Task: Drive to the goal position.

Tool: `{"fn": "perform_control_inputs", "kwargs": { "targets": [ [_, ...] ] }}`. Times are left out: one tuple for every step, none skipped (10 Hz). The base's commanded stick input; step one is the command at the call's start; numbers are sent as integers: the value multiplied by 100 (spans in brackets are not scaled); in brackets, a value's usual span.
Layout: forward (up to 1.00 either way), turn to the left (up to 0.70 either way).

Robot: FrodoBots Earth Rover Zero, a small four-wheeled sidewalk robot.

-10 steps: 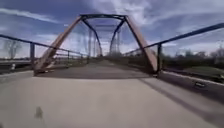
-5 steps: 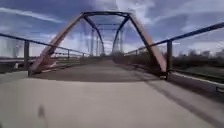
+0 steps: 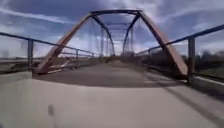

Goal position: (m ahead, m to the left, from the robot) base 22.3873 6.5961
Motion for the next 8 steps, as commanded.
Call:
{"fn": "perform_control_inputs", "kwargs": {
  "targets": [
    [100,1],
    [100,1],
    [100,1],
    [100,1],
    [100,1],
    [100,1],
    [100,1],
    [100,1]
  ]
}}
